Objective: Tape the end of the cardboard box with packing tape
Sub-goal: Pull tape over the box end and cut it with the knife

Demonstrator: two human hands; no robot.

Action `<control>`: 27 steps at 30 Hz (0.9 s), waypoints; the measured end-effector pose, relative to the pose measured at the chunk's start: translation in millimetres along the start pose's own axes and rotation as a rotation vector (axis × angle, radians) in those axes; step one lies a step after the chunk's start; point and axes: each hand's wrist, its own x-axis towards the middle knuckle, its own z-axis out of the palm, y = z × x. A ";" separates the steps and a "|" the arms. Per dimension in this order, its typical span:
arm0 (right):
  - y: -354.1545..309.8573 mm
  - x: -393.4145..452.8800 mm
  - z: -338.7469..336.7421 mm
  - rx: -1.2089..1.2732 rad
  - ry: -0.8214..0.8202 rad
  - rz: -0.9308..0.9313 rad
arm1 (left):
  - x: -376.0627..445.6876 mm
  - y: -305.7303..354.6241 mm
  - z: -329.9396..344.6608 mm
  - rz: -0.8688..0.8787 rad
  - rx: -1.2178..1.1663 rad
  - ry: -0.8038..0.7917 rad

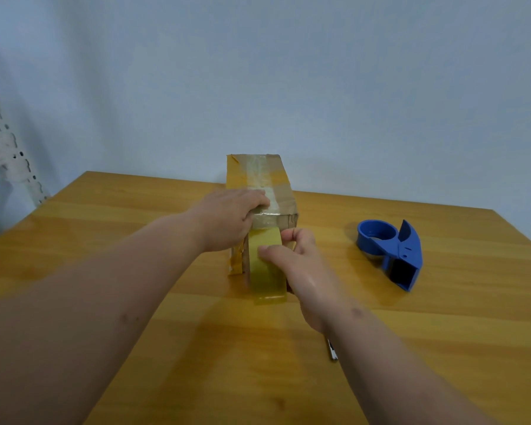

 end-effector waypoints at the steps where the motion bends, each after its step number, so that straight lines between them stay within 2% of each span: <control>1: 3.2 -1.7 0.1 -0.019 -0.011 -0.006 | 0.3 0.0 -0.3 -0.004 0.018 -0.013; 5: 10.3 -6.4 -1.6 -0.011 -0.015 -0.039 | 4.3 1.3 -4.5 -0.012 0.007 -0.061; 9: 12.3 -5.7 3.1 -0.027 0.050 -0.030 | 5.9 1.9 -3.6 -0.021 -0.016 -0.063; 16: 27.5 -12.2 -0.3 0.147 0.028 0.152 | 4.4 2.7 0.3 -0.027 -0.057 -0.038; 20: 19.7 -8.9 -4.5 0.093 0.023 0.165 | 5.2 1.7 1.6 -0.028 -0.085 -0.029; 24: 15.8 -7.3 -9.5 -0.039 0.090 0.185 | 5.8 -0.3 2.2 -0.032 -0.115 -0.020; 27: 11.9 -17.2 -4.9 -0.048 0.119 0.204 | 5.3 1.9 2.4 -0.033 -0.109 -0.019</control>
